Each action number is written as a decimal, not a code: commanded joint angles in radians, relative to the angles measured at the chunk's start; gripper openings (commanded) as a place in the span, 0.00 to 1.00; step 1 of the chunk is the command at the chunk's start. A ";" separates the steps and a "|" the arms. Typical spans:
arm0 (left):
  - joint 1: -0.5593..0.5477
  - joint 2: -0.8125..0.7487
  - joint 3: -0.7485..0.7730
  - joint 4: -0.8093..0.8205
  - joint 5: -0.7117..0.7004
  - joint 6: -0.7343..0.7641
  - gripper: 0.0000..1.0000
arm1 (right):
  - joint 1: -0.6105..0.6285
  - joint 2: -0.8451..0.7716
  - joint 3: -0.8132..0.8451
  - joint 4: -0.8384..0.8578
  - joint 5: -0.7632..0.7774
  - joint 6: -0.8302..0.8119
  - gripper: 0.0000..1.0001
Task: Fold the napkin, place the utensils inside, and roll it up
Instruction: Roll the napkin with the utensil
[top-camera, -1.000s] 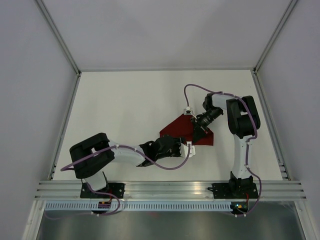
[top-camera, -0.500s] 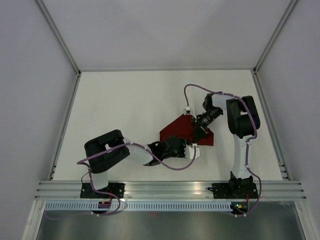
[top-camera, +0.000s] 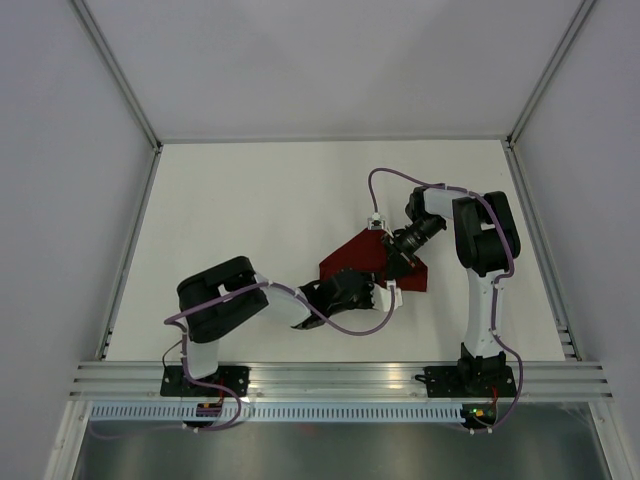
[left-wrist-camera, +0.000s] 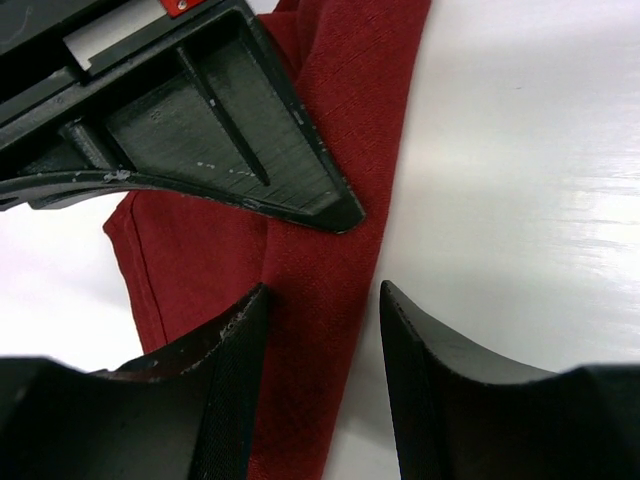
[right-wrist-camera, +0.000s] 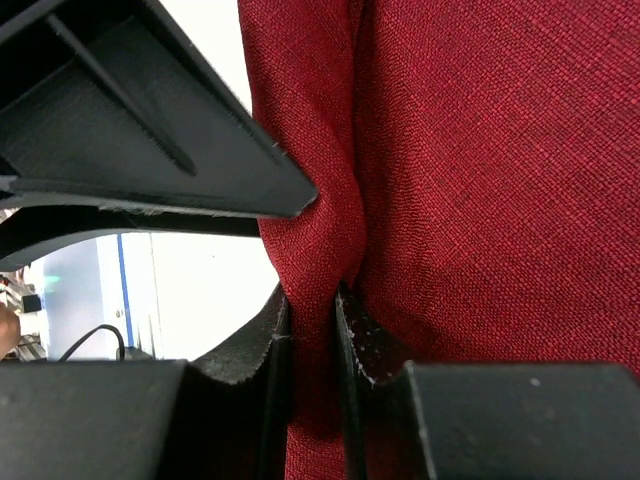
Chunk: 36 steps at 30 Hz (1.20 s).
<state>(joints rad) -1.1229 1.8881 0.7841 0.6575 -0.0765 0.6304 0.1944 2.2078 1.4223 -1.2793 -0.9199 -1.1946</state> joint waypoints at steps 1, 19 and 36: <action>0.020 0.016 0.033 0.010 0.001 0.019 0.53 | -0.001 0.036 0.000 0.080 0.079 -0.028 0.09; 0.067 -0.004 0.034 -0.168 0.191 -0.159 0.02 | -0.001 -0.141 -0.108 0.294 0.110 0.188 0.46; 0.218 0.025 0.107 -0.366 0.572 -0.414 0.02 | -0.015 -0.844 -0.552 1.021 0.334 0.639 0.63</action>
<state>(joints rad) -0.9253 1.8755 0.8818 0.4664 0.3531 0.3382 0.1844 1.4399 0.9401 -0.4091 -0.6323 -0.5964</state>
